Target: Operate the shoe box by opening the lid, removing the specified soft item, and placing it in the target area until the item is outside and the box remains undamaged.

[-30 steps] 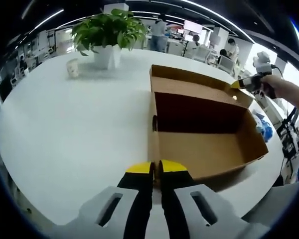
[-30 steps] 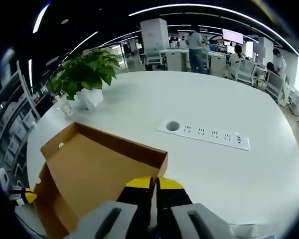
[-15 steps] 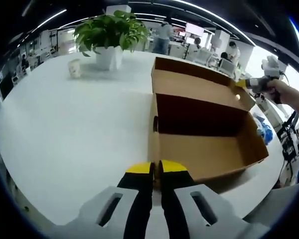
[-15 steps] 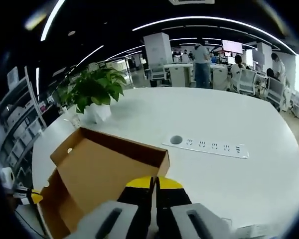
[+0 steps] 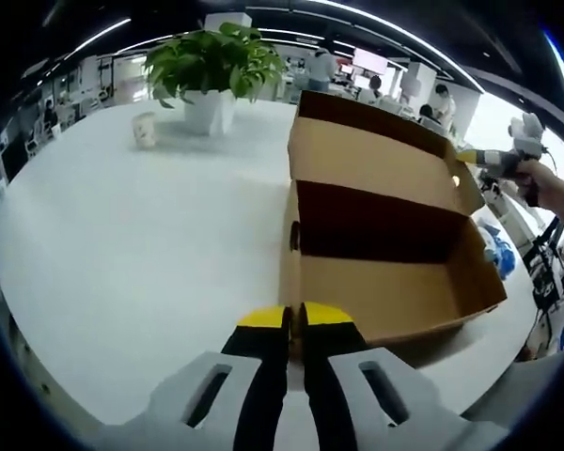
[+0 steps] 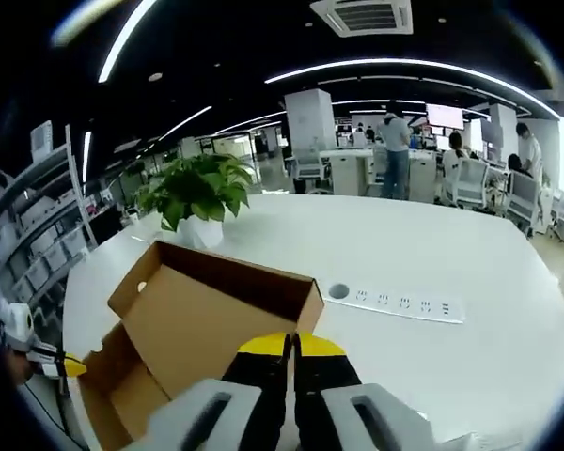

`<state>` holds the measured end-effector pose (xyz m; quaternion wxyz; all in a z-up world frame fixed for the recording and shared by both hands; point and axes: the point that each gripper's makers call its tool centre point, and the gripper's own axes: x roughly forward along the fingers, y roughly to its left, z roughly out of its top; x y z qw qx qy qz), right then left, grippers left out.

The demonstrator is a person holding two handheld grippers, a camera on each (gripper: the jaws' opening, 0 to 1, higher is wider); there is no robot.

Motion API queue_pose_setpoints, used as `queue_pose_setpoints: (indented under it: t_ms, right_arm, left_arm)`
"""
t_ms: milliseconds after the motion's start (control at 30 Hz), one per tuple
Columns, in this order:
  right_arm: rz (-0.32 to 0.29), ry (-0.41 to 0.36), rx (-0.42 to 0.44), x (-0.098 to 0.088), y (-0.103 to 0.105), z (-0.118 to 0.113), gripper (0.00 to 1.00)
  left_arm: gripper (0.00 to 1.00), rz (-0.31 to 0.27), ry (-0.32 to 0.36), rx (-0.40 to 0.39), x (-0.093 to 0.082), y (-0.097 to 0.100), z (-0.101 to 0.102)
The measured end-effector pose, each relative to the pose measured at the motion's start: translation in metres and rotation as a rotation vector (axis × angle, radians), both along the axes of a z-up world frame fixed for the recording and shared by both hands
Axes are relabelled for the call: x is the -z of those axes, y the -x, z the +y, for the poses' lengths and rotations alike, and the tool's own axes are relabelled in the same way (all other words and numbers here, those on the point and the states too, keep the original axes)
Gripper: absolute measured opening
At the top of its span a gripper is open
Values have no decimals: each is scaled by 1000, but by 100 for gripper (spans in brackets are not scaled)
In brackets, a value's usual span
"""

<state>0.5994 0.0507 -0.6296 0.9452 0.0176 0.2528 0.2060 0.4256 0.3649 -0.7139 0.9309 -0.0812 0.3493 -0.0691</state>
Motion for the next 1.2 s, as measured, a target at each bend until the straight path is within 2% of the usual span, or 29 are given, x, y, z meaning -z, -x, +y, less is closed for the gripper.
queue_pose_setpoints:
  t_ms: [133,200,367,600,733,1067,1200]
  right_arm:
    - [-50,15,-7,-9,7,1,0]
    - [-69,31,-8,-12,23,3,0]
    - [-87,36,1,-15,23,-2,0]
    - [-135,39,-8,-24,34,0,0]
    - [-141,33,-6,-28,32,0,0]
    - [-174,22,-2,-36,51,2,0]
    - [-188,40,-7,-38,58,3,0]
  left_arm:
    - [2,-5,-5,-3,0,0,0]
    - [2,-5,-7,2,0,0,0]
    - [2,-5,-13,4,0,-1,1]
    - [2,-10,-22,3,0,-1,1]
    - [2,-12,-23,2,0,-2,1]
    - [2,-17,-19,5,0,-2,1]
    - [2,-21,-12,7,-1,-1,1]
